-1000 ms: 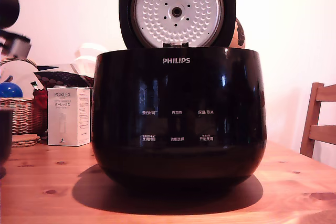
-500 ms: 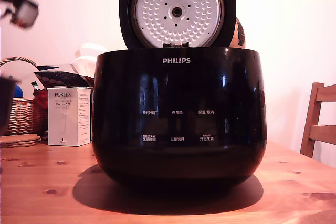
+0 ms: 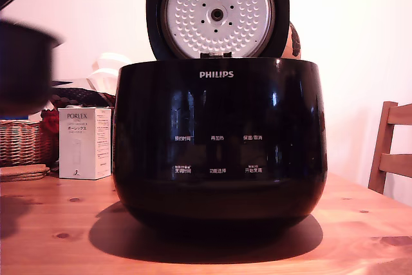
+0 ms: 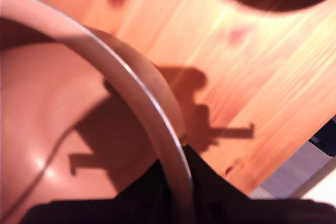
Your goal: Pick up the metallic pot next to the rice cooker
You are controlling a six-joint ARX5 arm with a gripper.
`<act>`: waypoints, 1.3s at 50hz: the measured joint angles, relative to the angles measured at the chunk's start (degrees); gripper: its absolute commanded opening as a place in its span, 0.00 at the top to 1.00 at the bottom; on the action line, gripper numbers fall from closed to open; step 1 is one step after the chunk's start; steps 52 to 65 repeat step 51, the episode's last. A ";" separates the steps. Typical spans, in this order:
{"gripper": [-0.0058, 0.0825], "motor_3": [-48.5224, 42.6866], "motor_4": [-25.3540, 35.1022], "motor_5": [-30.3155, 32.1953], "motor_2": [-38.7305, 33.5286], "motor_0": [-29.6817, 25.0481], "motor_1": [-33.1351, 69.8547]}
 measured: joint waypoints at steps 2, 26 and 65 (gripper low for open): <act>0.96 0.02 0.00 0.00 0.70 -1.29 0.00; 0.96 -0.17 0.02 0.02 4.28 -7.63 0.00; 0.96 -0.17 -0.02 0.00 4.28 -7.63 0.00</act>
